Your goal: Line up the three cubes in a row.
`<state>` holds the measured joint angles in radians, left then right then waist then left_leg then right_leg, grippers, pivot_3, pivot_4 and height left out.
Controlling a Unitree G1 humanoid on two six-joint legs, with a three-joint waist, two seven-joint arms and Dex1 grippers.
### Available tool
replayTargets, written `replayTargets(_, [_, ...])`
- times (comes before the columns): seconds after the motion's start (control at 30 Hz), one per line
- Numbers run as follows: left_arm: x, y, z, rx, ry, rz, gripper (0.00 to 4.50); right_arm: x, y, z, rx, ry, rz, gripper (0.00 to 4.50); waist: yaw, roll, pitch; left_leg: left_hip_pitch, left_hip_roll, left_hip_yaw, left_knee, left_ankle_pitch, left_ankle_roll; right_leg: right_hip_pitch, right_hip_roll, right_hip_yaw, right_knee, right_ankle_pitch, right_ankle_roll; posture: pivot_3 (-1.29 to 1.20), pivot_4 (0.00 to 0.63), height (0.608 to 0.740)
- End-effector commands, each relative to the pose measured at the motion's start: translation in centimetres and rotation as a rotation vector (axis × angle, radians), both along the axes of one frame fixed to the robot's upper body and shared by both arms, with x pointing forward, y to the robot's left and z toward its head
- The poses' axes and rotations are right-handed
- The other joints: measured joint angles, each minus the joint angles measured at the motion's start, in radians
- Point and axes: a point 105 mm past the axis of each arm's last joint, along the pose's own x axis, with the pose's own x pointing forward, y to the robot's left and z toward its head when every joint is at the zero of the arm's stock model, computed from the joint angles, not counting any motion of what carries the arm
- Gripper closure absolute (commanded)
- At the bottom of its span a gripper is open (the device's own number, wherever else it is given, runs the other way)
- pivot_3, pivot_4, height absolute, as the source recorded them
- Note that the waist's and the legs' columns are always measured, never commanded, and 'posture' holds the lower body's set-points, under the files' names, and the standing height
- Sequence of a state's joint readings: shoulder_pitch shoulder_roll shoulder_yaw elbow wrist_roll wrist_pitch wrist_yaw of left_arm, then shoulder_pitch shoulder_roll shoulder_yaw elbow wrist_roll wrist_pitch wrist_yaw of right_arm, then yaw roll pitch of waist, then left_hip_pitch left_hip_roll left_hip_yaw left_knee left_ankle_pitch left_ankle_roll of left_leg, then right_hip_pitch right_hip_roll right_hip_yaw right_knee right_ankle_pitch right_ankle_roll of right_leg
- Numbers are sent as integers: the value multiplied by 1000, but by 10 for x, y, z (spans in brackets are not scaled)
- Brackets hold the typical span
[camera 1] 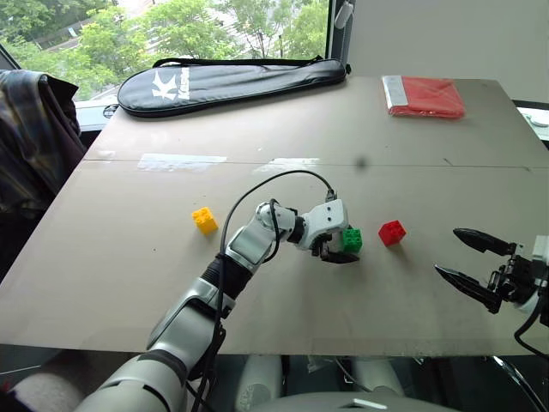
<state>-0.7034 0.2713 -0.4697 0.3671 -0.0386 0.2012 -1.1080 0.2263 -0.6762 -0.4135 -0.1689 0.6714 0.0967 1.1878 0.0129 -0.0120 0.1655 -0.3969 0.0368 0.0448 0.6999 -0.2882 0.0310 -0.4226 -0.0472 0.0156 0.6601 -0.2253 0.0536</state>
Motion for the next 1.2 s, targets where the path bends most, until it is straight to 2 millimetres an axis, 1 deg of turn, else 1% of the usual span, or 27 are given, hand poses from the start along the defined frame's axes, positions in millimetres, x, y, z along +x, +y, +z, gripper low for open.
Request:
replayTargets(0.03, [9,1,11,-19,-55,25,50,0,-5,9,-11,-48,-10,0,0,0,0,0,0,0,0,0,0,0,0,0,0,0,0,0,150,708])
replayTargets(0.17, [13,10,15,-31,-91,59,50,1,-5,7,-11,-48,-6,0,-1,0,0,0,0,0,0,0,0,0,0,0,0,0,0,0,150,708])
replayTargets(0.23, [12,17,20,-51,-93,82,50,2,-4,6,-9,-47,-3,0,-3,0,0,0,0,0,0,0,0,0,0,0,0,0,0,0,150,708])
replayTargets(0.33, [11,22,22,-60,-98,99,50,2,-4,6,-8,-46,1,0,-1,0,0,0,0,-1,0,0,0,0,0,0,0,0,0,0,150,708])
replayTargets(0.57, [-10,39,34,-85,-75,93,50,7,1,5,-2,-44,26,0,0,0,0,0,0,0,0,0,0,0,0,0,0,0,0,0,150,708])
replayTargets(0.67, [-16,49,36,-80,-77,119,50,9,2,5,-2,-45,35,0,0,0,0,0,0,0,0,0,0,0,0,0,1,0,0,0,150,708])
replayTargets(0.77, [-25,67,48,-149,-67,190,50,9,2,6,0,-47,44,0,-5,0,0,1,1,0,0,0,0,0,0,0,1,0,0,0,150,708])
replayTargets(0.87, [-38,89,68,-267,-75,293,50,7,2,7,5,-43,61,0,-7,1,0,1,2,-3,0,0,0,0,0,0,1,0,0,0,150,708])
replayTargets(0.97, [-56,111,82,-393,-50,422,50,5,2,7,11,-37,91,0,-8,1,0,1,2,-6,0,0,0,0,-1,0,1,0,0,0,150,708])
replayTargets(1.03, [-68,124,80,-436,-34,512,50,5,4,7,17,-39,118,0,-8,1,0,1,3,-6,0,0,0,1,-1,0,1,0,0,0,150,708])
replayTargets(1.1, [-76,138,70,-442,-28,624,50,7,9,9,34,-48,150,0,-7,0,0,2,2,-6,0,0,0,1,-2,0,1,-2,-3,0,150,708])
replayTargets(1.2, [-76,166,52,-407,-101,859,50,9,15,13,61,-50,197,0,-6,0,0,4,2,-5,0,0,0,2,-2,1,1,-2,-3,0,150,708])
